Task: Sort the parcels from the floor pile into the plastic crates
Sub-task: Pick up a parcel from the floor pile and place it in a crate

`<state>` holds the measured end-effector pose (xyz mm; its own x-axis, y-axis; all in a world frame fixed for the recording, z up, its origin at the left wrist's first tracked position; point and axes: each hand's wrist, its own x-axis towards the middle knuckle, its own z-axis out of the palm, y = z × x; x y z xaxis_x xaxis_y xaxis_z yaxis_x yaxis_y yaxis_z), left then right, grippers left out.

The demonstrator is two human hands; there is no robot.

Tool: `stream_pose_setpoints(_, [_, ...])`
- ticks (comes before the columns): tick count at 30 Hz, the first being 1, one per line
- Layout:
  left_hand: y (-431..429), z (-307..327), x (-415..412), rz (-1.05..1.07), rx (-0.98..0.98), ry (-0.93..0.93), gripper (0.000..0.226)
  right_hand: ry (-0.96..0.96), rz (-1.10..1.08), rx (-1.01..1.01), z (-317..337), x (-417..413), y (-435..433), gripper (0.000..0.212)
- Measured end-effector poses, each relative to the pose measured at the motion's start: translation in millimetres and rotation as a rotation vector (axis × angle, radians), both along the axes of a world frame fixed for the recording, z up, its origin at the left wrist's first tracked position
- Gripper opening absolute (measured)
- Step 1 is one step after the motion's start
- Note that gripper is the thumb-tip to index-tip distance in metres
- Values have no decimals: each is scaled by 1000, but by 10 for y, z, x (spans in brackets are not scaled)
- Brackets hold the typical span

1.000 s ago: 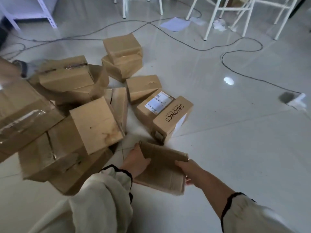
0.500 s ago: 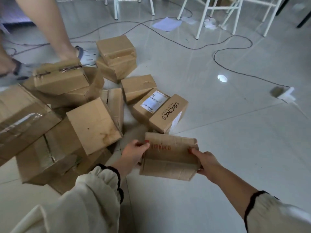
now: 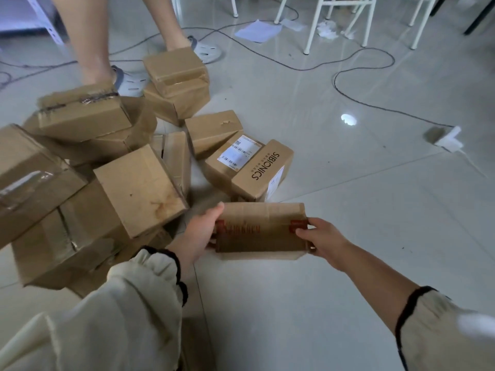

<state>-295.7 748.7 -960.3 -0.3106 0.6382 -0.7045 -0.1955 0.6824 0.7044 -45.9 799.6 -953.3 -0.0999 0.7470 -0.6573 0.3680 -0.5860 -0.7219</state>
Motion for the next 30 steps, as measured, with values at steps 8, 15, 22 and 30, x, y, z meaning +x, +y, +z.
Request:
stream_pose_setpoints(8, [-460, -196, 99, -69, -21, 54, 31, 10, -144, -152, -283, 293, -391, 37])
stream_pose_setpoints(15, [-614, -491, 201, -118, -81, 225, 25, -114, -83, -135, -633, 224, -598, 26])
stream_pose_setpoints(22, [-362, -437, 22, -399, -3, 313, 89, -201, 49, -229, -523, 300, -544, 36])
stream_pose_setpoints(30, [195, -249, -24, -972, 21, 611, 51, 220, -231, -655, -519, 361, -567, 62])
